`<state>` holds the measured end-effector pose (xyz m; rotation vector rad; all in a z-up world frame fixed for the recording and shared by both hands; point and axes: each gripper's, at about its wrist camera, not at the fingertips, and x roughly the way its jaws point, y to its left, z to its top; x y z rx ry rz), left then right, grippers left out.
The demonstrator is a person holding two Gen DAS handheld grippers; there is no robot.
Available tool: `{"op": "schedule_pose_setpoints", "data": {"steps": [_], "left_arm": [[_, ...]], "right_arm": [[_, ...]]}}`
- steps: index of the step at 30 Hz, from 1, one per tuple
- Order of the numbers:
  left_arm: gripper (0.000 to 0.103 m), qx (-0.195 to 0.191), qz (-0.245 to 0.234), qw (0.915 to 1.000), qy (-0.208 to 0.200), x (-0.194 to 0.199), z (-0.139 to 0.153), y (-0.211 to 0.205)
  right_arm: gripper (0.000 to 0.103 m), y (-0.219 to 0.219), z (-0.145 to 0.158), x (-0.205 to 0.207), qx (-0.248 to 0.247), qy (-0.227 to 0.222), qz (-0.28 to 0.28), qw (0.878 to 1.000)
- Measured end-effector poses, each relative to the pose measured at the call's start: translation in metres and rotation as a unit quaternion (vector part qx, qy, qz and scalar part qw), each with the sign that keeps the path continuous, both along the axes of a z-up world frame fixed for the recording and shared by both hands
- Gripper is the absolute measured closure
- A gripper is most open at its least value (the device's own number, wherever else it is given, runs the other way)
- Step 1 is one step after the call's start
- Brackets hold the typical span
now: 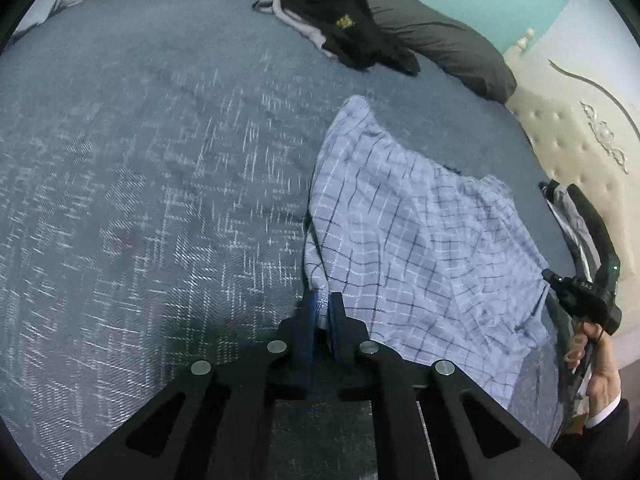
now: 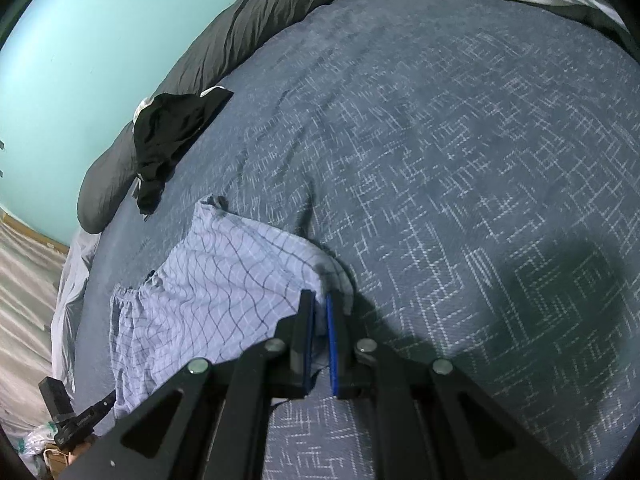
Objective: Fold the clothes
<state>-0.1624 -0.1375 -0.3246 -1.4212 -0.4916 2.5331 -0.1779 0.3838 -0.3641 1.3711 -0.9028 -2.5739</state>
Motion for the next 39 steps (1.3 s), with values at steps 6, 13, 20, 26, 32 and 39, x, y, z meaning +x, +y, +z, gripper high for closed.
{"op": "schedule_pose_setpoints", "data": {"steps": [6,13,20,26,32,39], "left_arm": [[0.097,0.040,0.076,0.9962,0.014,0.010,0.012,-0.050],[0.097,0.058,0.113,0.9918,-0.012,0.012,-0.005,-0.070],[0.092,0.042,0.121,0.9917,0.000,0.008,0.002,-0.064],[0.082,0.034,0.119,0.9923,0.003,-0.010,-0.001,-0.057],[0.081,-0.020,0.075,0.9970,-0.008,-0.020,-0.012,-0.037],[0.101,-0.045,0.060,0.9971,0.013,-0.012,-0.005,-0.027]], "right_arm": [[0.097,0.000,0.000,0.000,-0.001,-0.001,-0.003,1.000],[0.097,-0.001,-0.002,0.000,-0.001,-0.005,-0.005,1.000],[0.097,0.000,-0.002,0.001,-0.008,-0.006,-0.008,1.000],[0.097,0.000,-0.001,0.002,-0.009,-0.005,-0.007,1.000],[0.097,0.001,-0.002,0.002,-0.012,-0.006,-0.005,1.000],[0.097,0.001,-0.002,0.001,-0.016,-0.006,-0.004,1.000]]}}
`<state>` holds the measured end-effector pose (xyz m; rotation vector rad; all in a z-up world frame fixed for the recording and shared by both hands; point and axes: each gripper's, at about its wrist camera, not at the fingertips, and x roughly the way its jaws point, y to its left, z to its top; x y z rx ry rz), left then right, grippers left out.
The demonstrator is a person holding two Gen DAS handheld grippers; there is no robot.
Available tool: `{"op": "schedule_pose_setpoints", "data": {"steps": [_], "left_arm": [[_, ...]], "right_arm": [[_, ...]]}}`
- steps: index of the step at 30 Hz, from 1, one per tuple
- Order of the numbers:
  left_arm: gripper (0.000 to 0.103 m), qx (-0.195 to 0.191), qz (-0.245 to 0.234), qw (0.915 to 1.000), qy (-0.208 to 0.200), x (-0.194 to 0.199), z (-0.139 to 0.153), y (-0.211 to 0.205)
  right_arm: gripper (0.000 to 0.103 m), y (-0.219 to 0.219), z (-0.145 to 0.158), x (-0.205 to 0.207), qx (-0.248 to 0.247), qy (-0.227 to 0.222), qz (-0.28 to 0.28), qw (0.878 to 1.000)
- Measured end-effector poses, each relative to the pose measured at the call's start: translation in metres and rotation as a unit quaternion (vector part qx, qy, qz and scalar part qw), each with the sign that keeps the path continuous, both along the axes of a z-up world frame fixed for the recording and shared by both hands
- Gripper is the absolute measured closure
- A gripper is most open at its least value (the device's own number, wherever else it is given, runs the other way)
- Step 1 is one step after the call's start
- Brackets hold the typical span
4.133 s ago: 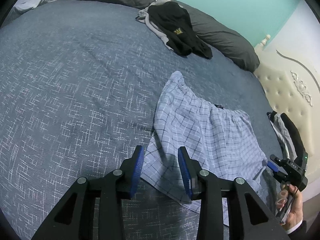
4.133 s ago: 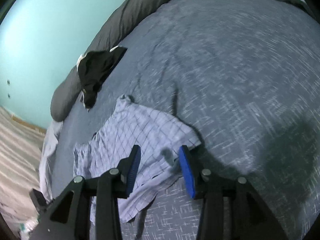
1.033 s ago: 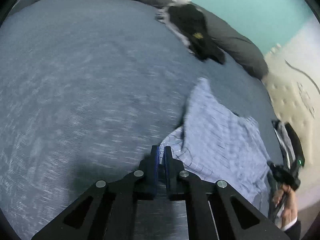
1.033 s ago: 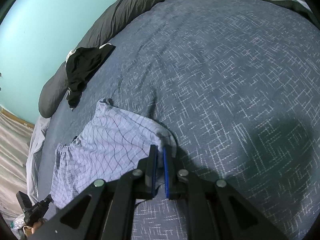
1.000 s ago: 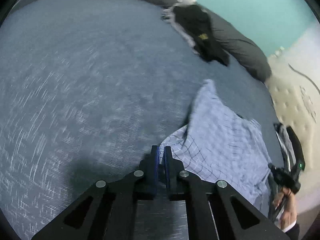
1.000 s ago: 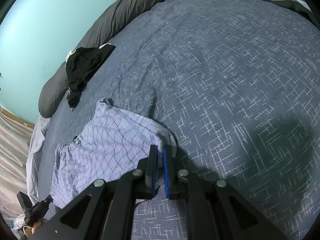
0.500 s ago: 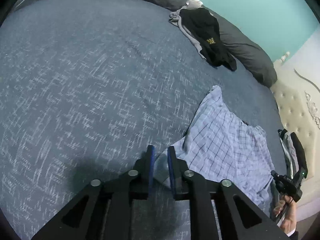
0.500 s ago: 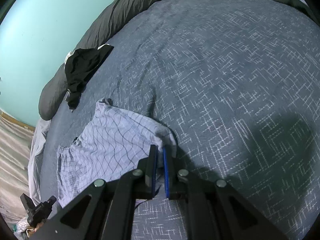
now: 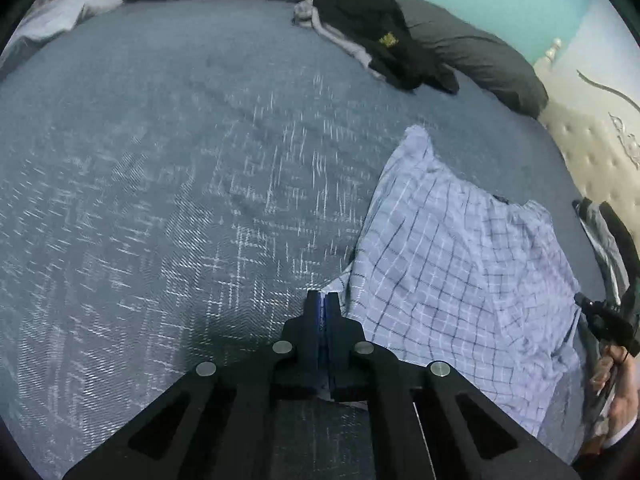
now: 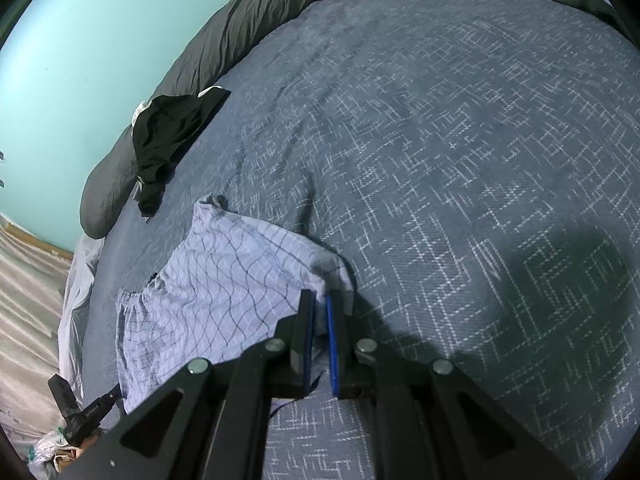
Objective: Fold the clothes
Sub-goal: 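Release the shorts and open both tools above the flattened shorts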
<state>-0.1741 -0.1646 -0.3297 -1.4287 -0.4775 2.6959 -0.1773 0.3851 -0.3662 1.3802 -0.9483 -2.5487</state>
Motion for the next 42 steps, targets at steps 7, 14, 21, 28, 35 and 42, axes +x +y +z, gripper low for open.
{"op": "schedule_pose_setpoints", "data": {"steps": [7,14,21,28,35,42], "left_arm": [[0.101,0.074,0.063,0.9953,0.002,0.015,-0.004,-0.036],[0.098,0.102,0.076,0.9918,-0.016,0.007,-0.011,-0.036],[0.070,0.079,0.079,0.9937,0.011,-0.008,0.012,-0.030],[0.070,0.056,0.035,0.9967,0.048,-0.049,0.038,-0.005],[0.070,0.051,-0.005,0.9977,0.044,-0.103,0.034,0.025],[0.070,0.056,-0.030,0.9976,0.027,-0.130,0.018,0.036]], "right_arm": [[0.097,0.000,-0.001,0.000,-0.004,-0.001,0.000,1.000],[0.097,0.001,-0.002,-0.001,-0.007,-0.004,0.000,1.000],[0.095,0.006,0.004,0.002,-0.015,-0.003,-0.011,1.000],[0.083,0.020,0.030,0.007,-0.004,0.037,-0.039,0.999],[0.073,-0.006,0.039,-0.035,-0.029,0.052,0.021,0.998],[0.054,-0.061,0.043,-0.109,0.008,0.021,0.122,0.992]]}}
